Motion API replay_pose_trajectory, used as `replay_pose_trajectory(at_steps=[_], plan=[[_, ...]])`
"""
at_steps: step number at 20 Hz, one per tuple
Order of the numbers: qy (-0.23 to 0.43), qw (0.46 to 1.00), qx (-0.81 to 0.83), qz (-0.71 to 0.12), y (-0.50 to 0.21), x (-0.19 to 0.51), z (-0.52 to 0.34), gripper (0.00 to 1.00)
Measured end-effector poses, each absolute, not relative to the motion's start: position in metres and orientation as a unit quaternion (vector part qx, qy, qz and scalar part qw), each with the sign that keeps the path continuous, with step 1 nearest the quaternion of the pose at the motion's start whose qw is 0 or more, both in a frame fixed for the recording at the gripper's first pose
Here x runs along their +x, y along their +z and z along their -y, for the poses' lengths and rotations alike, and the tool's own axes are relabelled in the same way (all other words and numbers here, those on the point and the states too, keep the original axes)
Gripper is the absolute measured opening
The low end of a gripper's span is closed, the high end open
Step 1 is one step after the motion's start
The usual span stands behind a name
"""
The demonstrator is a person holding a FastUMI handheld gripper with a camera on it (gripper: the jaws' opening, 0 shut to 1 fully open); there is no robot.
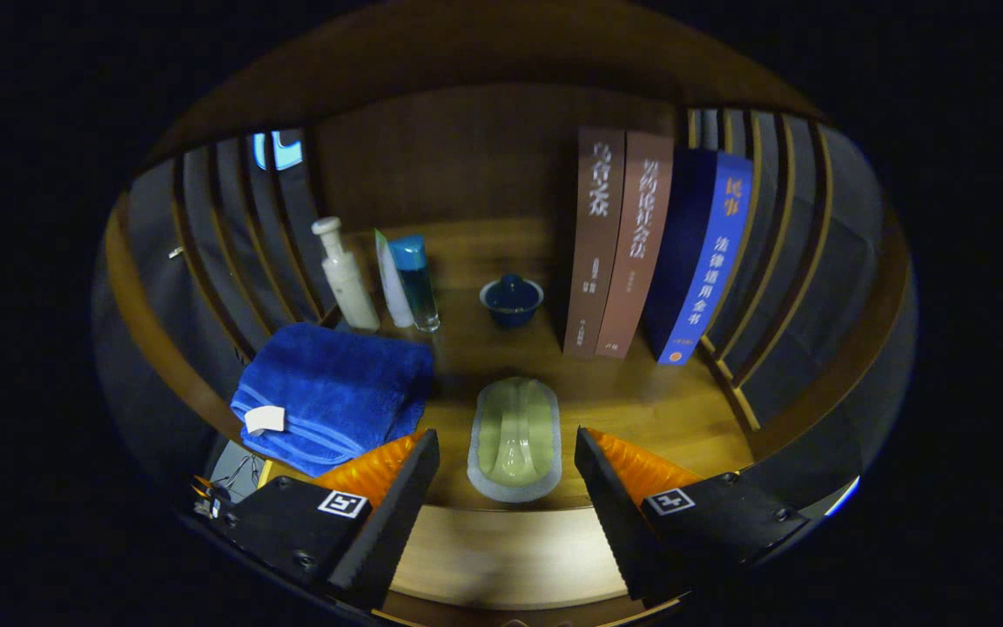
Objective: Pull open the drawer, take out the items inside it, and place them on the countertop above the cabinet.
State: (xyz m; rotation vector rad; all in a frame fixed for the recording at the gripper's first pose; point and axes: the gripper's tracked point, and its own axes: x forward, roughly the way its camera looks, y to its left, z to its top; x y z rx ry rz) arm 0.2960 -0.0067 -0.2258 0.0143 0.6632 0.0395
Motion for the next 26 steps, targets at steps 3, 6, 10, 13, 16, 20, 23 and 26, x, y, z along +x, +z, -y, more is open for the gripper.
replay_pose_trajectory(at_steps=[3,6,10,13,16,20,23,26], plan=[[0.025,0.968,-0.010,-0.251,-0.202,0.264,0.004,1.00],[0.020,0.983,-0.028,-0.178,-0.187,0.219,0.004,1.00],[0.008,0.998,-0.007,-0.056,-0.173,0.146,-0.002,0.99],[-0.005,0.999,-0.001,-0.040,-0.196,0.090,-0.001,0.99],[-0.007,0.998,0.005,-0.061,-0.235,0.051,-0.007,0.99],[-0.007,0.997,0.036,-0.073,-0.292,0.016,-0.014,0.99],[-0.009,0.995,0.050,-0.082,-0.328,0.008,-0.015,1.00],[-0.006,0.995,0.043,-0.091,-0.347,0.017,-0.022,1.00]])
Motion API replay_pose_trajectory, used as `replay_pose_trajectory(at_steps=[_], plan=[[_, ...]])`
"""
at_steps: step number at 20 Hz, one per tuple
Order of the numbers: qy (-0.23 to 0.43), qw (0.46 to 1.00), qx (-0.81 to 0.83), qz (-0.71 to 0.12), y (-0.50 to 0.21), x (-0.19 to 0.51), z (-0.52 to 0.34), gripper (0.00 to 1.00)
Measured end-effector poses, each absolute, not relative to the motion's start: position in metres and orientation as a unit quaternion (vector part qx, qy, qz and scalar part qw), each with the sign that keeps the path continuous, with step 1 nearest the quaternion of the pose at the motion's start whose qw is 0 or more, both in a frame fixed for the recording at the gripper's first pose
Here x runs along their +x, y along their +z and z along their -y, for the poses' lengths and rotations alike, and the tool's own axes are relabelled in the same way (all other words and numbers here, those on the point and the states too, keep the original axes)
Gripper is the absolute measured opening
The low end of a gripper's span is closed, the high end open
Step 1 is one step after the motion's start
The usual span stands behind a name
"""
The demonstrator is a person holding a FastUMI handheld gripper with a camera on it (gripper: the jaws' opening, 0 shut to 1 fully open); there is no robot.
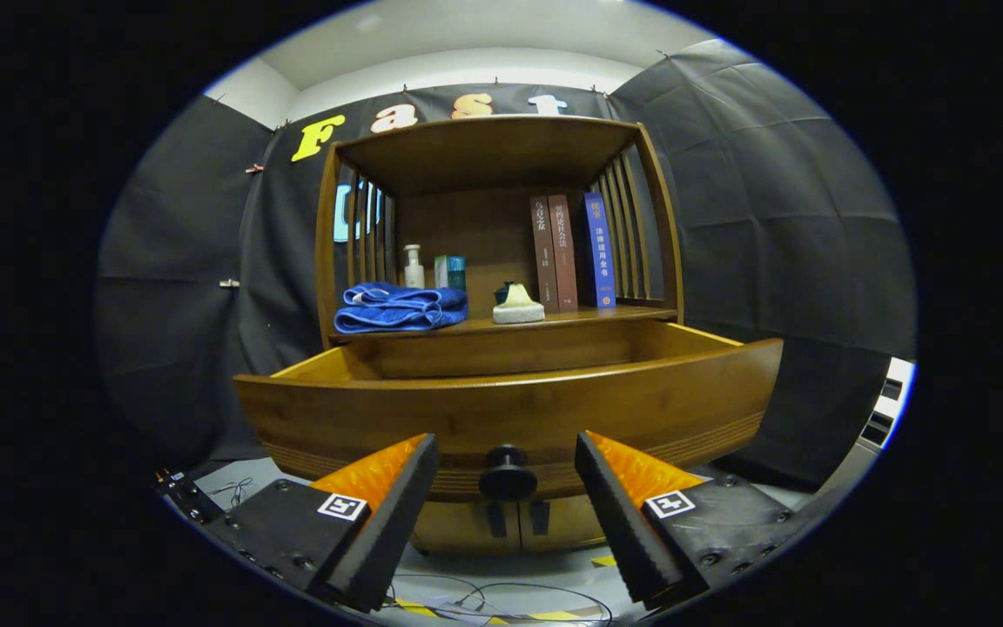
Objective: Pull open the drawer, take out the items inside it, and place them on the countertop above the cabinet.
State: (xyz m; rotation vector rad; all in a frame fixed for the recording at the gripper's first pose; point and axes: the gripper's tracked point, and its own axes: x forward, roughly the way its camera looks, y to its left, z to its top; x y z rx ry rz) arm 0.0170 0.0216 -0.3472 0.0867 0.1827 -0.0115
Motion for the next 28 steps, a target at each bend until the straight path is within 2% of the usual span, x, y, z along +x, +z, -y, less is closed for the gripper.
replay_pose_trajectory(at_steps=[9,19,28], plan=[[0.002,0.992,0.034,-0.124,-0.378,0.043,-0.028,1.00],[-0.008,0.991,0.016,-0.133,-0.381,0.052,-0.019,0.98],[-0.001,0.990,0.025,-0.140,-0.381,0.100,-0.018,1.00]])
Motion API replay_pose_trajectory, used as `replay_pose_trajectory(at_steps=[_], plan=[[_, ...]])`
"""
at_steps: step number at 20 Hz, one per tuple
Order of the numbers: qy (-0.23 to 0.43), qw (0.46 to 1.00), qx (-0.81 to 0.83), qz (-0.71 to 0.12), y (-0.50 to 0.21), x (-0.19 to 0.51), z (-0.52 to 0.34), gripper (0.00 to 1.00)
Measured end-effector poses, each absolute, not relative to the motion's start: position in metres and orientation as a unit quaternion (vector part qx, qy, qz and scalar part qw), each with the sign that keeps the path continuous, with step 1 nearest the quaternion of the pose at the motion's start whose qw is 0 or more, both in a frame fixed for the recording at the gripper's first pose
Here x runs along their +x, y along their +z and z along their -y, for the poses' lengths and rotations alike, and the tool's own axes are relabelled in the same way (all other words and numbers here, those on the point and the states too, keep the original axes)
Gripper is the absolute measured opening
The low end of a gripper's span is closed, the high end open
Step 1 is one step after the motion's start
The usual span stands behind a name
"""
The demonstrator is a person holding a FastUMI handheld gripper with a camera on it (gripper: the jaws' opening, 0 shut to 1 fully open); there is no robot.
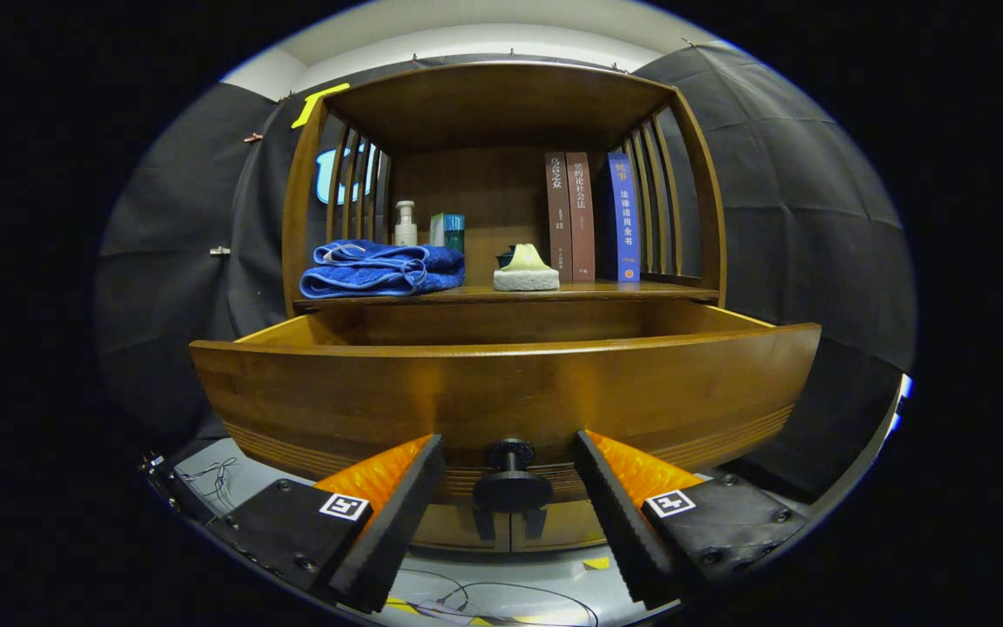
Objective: Pull open the drawer, take out the items inside it, and place them on the countertop above the cabinet.
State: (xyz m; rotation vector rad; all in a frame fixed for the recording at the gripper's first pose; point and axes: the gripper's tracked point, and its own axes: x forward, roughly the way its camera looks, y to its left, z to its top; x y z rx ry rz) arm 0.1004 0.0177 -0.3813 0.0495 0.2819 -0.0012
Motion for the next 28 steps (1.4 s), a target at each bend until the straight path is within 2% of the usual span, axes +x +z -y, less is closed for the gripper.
replay_pose_trajectory(at_steps=[20,28], plan=[[0.004,0.987,0.048,-0.153,-0.395,0.227,-0.016,0.99],[0.000,0.988,0.059,-0.141,-0.398,0.236,-0.014,0.99]])
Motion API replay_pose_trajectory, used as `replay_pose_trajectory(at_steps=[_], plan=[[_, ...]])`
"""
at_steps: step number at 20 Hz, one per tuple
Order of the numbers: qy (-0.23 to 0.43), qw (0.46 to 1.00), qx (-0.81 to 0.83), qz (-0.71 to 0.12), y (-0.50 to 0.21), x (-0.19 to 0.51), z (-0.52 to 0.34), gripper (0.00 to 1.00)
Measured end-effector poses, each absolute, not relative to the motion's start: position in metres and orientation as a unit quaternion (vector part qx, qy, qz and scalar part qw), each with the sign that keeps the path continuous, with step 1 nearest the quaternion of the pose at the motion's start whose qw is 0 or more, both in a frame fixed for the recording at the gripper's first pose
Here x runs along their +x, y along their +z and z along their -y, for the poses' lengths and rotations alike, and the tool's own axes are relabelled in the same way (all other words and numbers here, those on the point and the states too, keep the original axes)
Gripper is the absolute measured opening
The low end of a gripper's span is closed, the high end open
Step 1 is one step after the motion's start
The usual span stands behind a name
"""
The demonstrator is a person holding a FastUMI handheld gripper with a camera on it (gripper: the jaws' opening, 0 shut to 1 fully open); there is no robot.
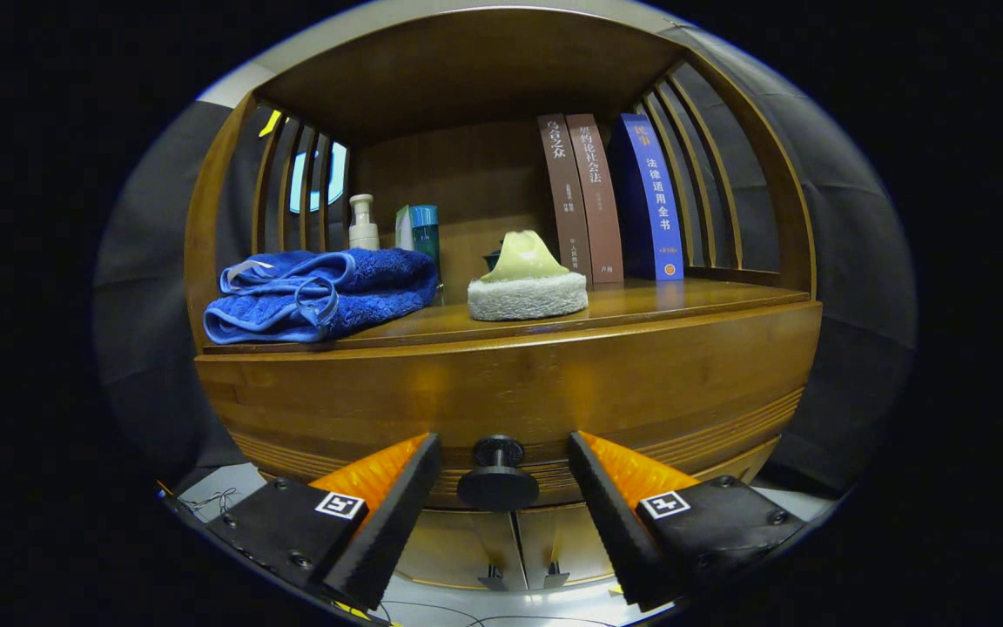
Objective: Pull open the drawer, take out the items inside it, and place them on the countertop above the cabinet.
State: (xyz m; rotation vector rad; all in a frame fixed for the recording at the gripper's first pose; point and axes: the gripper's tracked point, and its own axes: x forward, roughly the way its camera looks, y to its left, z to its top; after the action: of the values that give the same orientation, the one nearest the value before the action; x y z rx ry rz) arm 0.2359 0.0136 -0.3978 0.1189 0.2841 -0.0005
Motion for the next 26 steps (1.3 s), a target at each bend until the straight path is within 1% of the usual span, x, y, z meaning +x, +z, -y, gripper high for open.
replay_pose_trajectory(at_steps=[4,8,14,20,26], plan=[[0.007,0.986,0.053,-0.161,-0.397,0.230,-0.011,0.99],[0.000,0.988,0.035,-0.152,-0.364,0.208,0.004,1.00],[0.010,0.993,0.017,-0.119,-0.272,0.169,0.006,1.00],[0.041,0.996,-0.001,-0.077,-0.177,0.140,-0.011,1.00],[0.060,0.997,0.006,-0.043,-0.099,0.118,-0.022,0.99]])
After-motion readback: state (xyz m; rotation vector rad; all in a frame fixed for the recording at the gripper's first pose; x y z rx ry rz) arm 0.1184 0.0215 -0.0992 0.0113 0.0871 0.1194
